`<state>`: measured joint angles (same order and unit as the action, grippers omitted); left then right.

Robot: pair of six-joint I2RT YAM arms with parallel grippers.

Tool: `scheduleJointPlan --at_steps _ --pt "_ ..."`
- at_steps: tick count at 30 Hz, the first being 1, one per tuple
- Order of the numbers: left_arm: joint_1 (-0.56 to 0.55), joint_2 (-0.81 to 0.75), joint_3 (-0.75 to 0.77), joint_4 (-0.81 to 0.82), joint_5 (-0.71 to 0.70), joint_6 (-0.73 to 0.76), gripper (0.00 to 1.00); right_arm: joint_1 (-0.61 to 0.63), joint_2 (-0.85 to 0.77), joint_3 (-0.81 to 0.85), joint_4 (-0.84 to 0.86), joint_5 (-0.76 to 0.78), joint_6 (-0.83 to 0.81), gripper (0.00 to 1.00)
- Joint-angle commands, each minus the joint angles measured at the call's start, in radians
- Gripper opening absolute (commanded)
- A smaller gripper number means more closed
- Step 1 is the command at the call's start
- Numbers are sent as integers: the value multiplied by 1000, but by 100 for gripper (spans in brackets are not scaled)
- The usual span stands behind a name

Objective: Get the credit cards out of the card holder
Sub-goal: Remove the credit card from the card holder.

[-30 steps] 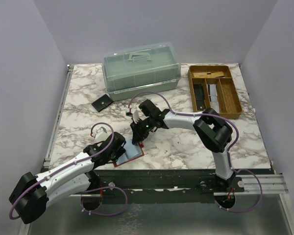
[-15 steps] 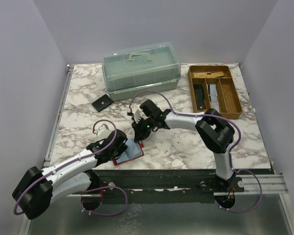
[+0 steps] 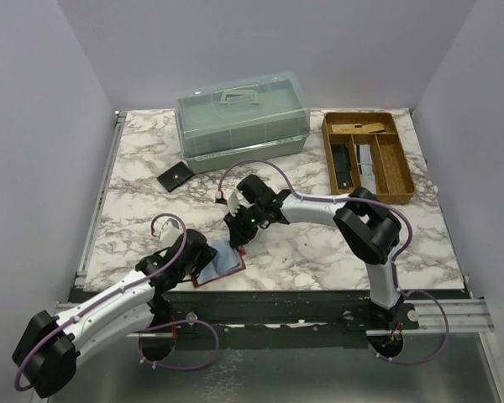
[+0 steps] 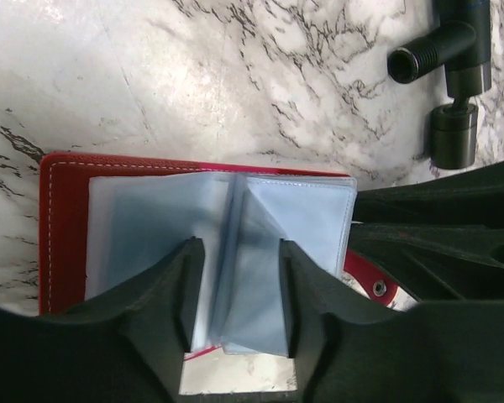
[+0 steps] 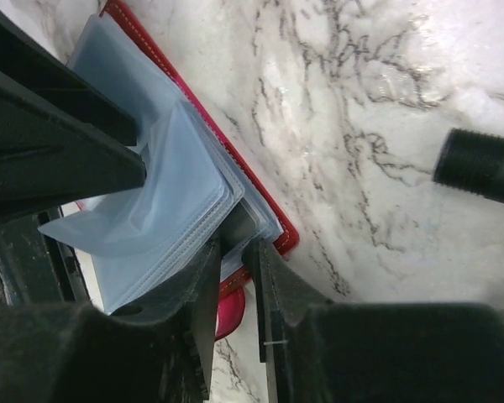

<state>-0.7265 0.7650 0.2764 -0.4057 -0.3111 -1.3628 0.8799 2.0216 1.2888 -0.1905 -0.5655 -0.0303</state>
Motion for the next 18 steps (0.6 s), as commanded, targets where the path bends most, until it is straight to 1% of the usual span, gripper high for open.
scheduleJointPlan --at_steps 1,5,6,9,14,16,18 --pt "4 -58 -12 -90 42 -25 52 42 30 4 -76 6 -30 29" --pt "4 -114 -10 -105 52 -33 54 43 20 3 -62 -64 -11 31" --pt "5 -125 -16 -106 55 -40 54 42 20 2 -58 -88 -3 34" --pt "5 -153 -50 -89 68 -44 61 42 34 3 -55 -111 11 37" --pt "5 -242 -145 73 136 -1 73 30 48 -10 -37 -30 27 33" --pt "6 -270 -156 87 136 12 78 28 38 -20 -24 -27 60 32" --pt "6 -271 -153 78 134 21 81 27 36 -21 -20 -43 76 32"
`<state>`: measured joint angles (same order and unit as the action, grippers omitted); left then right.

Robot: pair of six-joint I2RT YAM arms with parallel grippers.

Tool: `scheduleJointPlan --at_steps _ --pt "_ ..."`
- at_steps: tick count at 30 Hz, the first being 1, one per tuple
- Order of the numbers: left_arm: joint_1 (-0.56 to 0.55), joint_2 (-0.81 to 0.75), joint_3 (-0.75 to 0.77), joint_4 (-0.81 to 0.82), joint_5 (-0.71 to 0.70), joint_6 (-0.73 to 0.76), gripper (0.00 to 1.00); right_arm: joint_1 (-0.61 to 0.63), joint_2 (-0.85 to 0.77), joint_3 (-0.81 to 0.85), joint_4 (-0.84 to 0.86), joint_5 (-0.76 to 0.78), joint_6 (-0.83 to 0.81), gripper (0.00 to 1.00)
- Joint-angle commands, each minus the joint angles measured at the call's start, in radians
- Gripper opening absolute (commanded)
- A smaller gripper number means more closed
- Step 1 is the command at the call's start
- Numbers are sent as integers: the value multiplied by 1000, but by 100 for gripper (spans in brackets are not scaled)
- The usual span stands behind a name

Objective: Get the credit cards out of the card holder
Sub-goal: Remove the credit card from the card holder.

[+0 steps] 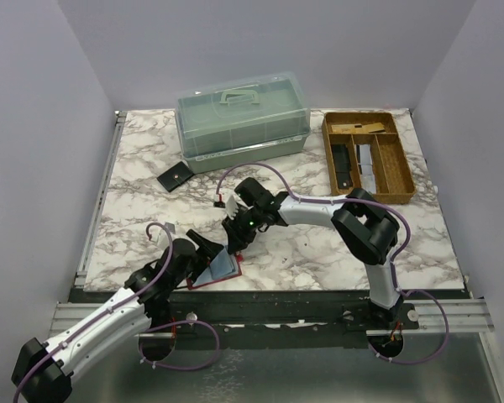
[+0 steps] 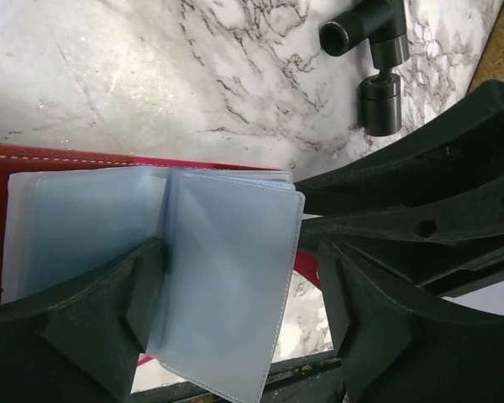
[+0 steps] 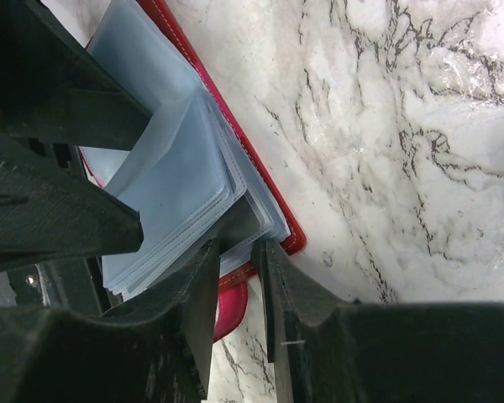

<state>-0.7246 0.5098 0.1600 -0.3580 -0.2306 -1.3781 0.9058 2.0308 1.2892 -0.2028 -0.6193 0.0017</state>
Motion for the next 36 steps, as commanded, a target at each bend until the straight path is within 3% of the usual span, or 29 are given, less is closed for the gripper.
scheduleJointPlan --at_steps 1,10,13,19,22,29,32,36 --pt "4 -5 -31 22 55 39 82 0 27 -23 -2 -7 53 32" --pt "4 269 56 -19 45 57 79 -19 8 -38 69 -219 145 33" --pt "4 318 76 -19 37 72 63 -33 -3 -54 93 -239 160 33" --pt "4 281 70 -19 31 82 52 -62 8 -54 100 -275 179 33" --pt "4 244 53 -29 26 75 39 -69 0 -54 98 -278 177 33" --pt "4 152 40 -77 15 57 39 -99 -24 -47 63 -243 134 37" --pt "4 123 31 -76 13 47 39 -105 -53 -57 75 -303 112 44" --pt "5 99 22 -65 15 35 40 -104 -73 -89 140 -468 141 63"
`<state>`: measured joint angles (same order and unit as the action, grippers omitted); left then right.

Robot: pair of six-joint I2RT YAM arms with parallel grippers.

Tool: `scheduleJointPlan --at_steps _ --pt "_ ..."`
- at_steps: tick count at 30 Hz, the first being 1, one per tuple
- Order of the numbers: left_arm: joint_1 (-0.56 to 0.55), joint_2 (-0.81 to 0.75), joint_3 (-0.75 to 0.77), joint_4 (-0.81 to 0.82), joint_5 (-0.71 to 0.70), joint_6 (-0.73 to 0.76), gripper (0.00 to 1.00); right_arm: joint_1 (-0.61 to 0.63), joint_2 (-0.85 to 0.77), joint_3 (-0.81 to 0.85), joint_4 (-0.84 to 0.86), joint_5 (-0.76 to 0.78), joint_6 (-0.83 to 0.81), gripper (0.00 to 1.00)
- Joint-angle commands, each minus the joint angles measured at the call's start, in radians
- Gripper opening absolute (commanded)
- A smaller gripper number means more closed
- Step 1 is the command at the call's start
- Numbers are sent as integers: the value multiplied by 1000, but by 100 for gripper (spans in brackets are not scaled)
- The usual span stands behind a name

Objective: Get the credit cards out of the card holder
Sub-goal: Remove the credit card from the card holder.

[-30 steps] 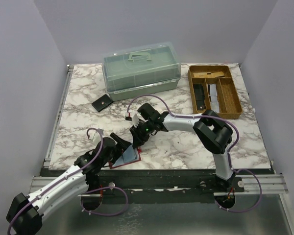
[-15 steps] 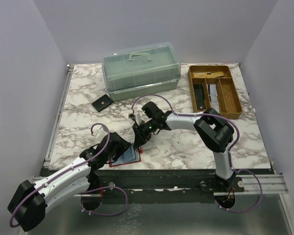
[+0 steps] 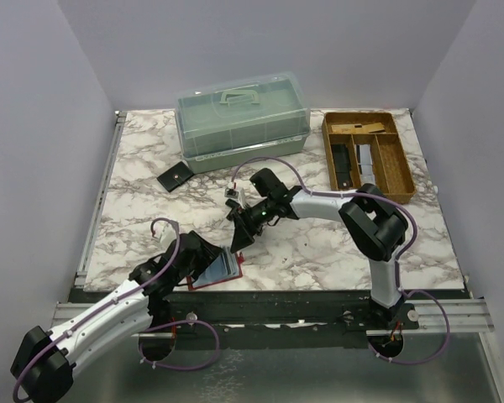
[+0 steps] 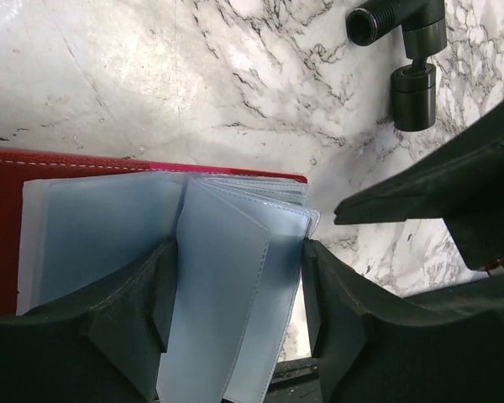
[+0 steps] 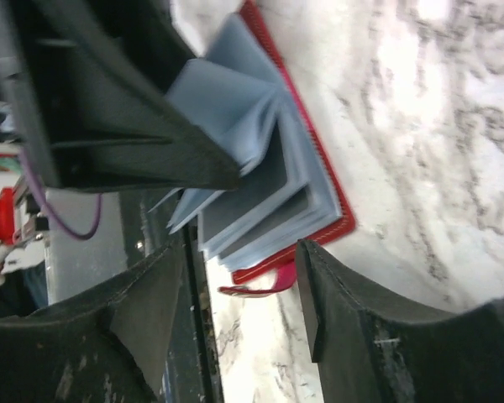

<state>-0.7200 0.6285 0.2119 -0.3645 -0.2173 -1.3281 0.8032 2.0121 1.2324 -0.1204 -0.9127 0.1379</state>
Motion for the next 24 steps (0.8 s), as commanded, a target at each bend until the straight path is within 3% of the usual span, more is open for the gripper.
scheduleJointPlan --at_steps 1,8,13,24 --pt "-1 -24 -32 -57 2 -18 40 0 -54 -35 70 -189 20 63" --pt "1 -112 -75 -23 17 -64 40 39 -16 -14 73 -172 81 58" --pt "1 -163 -90 -21 24 -89 40 66 11 7 58 -72 113 51" --pt "1 -171 -92 -11 32 -101 39 86 36 20 83 29 183 43"
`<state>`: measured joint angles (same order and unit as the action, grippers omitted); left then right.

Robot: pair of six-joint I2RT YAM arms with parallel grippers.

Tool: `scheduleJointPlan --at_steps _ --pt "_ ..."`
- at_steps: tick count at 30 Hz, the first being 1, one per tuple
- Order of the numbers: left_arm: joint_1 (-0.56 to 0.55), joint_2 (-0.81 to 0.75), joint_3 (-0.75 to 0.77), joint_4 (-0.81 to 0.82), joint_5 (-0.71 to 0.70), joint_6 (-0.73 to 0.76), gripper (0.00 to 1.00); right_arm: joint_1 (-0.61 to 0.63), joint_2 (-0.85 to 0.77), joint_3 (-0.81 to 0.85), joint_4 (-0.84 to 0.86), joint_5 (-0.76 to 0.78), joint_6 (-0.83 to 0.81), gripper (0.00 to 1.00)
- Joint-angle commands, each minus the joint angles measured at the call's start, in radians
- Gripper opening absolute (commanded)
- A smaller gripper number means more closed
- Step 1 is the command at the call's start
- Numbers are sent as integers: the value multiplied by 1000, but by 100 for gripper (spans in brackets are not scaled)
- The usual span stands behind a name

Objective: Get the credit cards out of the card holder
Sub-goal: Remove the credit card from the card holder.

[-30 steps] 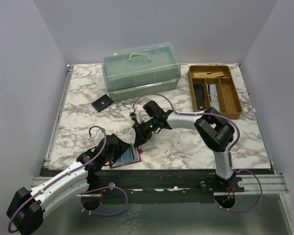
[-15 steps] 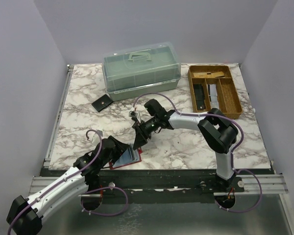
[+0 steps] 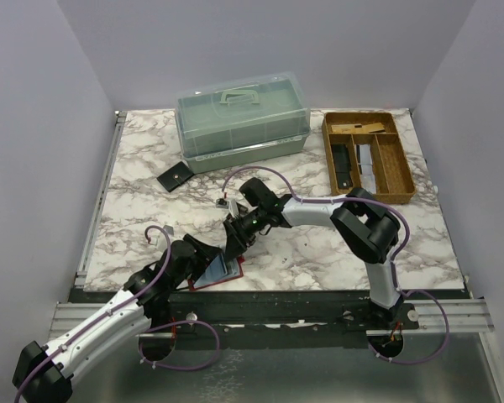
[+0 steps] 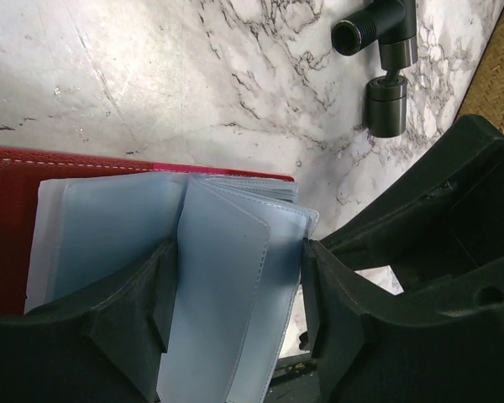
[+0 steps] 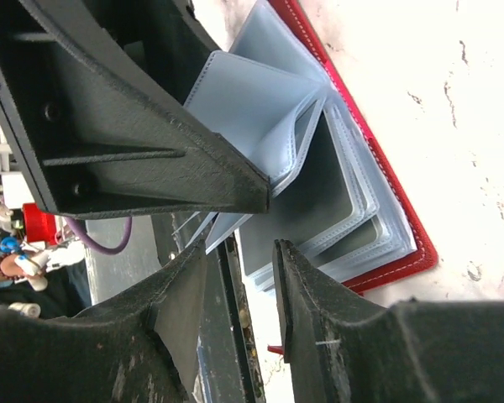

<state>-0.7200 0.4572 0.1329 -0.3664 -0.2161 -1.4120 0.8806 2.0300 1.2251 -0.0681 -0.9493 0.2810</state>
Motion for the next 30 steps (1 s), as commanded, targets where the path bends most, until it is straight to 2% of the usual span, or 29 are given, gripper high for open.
scheduleJointPlan --at_steps 1,15,23,28,29,30 --pt "1 -1 -13 -5 33 -18 39 9 15 22 40 69 45 43" --pt "1 55 -1 53 43 -18 39 18 44 28 38 73 82 41" --pt "1 34 -9 56 44 -23 40 19 43 24 40 84 94 31" --pt "1 15 -17 67 44 -32 44 24 49 32 38 76 95 31" --pt "0 14 -16 69 45 -32 46 28 52 34 38 74 96 27" --pt "1 15 -16 70 47 -32 48 31 53 34 41 72 98 18"
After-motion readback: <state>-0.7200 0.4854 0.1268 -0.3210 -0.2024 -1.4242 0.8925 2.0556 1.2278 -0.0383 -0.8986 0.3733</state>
